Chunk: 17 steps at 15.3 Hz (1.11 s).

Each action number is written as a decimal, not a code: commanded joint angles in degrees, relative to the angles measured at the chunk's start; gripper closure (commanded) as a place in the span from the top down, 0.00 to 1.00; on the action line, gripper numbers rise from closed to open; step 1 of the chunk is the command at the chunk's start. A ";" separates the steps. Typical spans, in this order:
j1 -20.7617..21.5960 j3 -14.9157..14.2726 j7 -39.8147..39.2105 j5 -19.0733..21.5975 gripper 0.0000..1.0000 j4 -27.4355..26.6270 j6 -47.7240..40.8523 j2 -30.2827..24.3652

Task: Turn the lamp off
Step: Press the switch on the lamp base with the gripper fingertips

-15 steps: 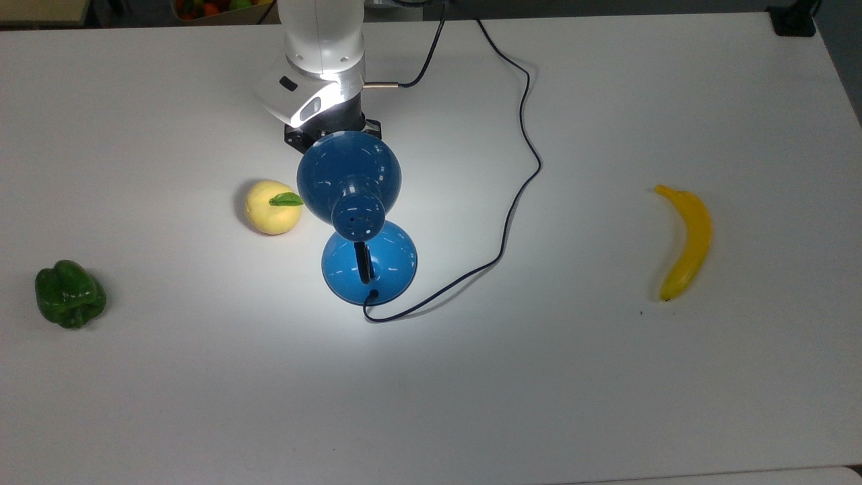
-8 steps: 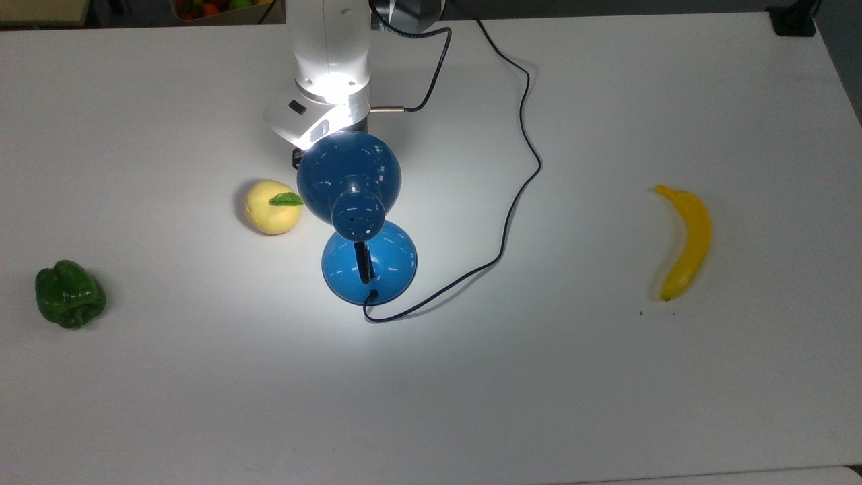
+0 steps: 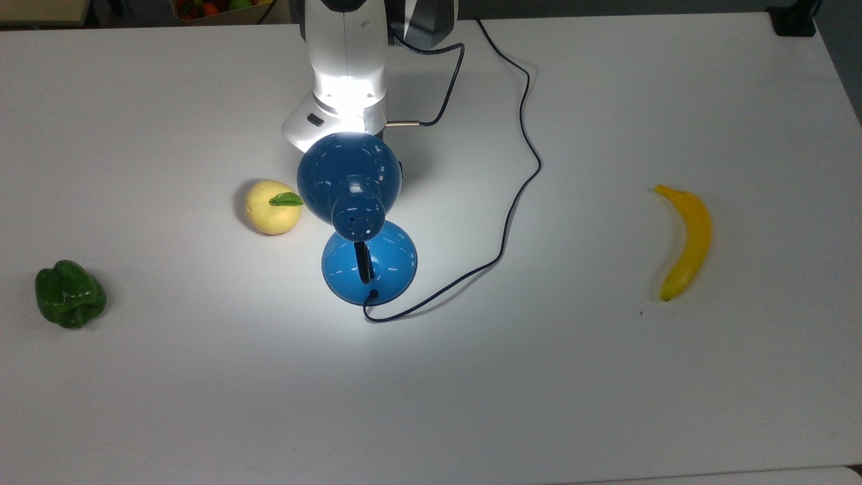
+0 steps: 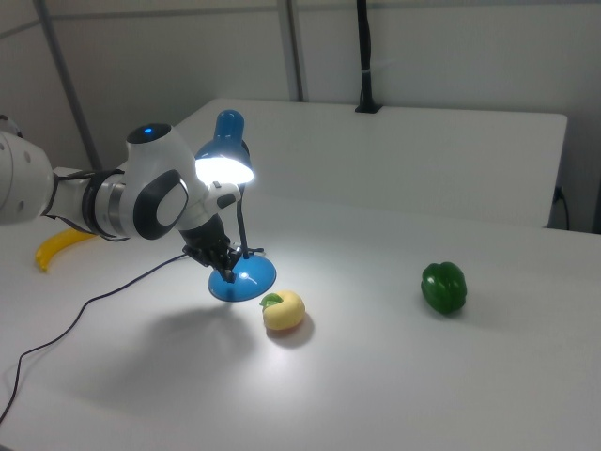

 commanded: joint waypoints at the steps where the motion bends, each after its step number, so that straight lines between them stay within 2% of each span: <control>1: 0.62 -0.04 1.35 0.03 0.00 -0.12 2.65 0.81; 17: 1.15 -0.04 2.06 -0.06 0.00 -0.64 5.29 2.57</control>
